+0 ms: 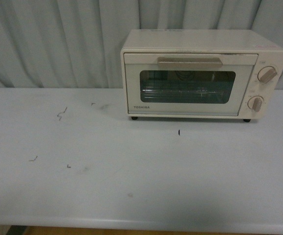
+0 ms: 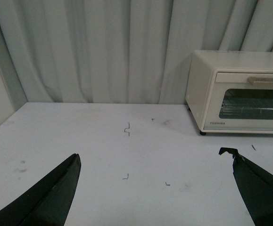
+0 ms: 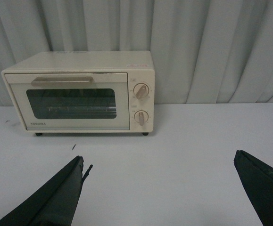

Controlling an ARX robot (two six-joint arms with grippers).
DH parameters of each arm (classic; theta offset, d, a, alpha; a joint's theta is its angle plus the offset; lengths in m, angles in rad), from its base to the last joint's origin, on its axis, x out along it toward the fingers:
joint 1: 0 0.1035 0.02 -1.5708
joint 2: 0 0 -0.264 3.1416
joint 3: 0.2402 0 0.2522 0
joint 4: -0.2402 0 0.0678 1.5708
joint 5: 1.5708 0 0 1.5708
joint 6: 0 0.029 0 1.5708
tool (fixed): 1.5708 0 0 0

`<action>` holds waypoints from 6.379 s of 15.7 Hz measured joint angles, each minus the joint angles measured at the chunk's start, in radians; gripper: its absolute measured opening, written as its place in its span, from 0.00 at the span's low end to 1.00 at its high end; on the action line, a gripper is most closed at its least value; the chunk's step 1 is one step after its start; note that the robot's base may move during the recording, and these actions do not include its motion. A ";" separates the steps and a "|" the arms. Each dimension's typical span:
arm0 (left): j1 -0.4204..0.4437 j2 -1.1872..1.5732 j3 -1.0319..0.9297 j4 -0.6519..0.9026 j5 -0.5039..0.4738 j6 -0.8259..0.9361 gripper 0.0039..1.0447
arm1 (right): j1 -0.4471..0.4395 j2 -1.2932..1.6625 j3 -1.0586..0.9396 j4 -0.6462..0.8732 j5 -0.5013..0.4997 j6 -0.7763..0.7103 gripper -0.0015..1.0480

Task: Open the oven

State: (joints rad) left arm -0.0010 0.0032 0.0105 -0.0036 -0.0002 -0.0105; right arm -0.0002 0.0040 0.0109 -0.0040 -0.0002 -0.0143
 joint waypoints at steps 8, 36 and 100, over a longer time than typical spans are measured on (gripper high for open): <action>0.000 0.000 0.000 0.002 0.000 0.000 0.94 | 0.000 -0.001 0.000 0.002 0.000 0.000 0.94; 0.013 0.081 0.075 -0.212 0.032 -0.044 0.94 | 0.000 0.000 0.000 0.000 0.001 0.000 0.94; -0.593 2.034 0.546 0.850 0.110 -1.059 0.94 | 0.000 0.000 0.000 0.000 0.000 0.000 0.94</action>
State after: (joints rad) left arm -0.5941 2.0373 0.5568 0.8463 0.1097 -1.0698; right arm -0.0002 0.0036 0.0109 -0.0036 -0.0002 -0.0143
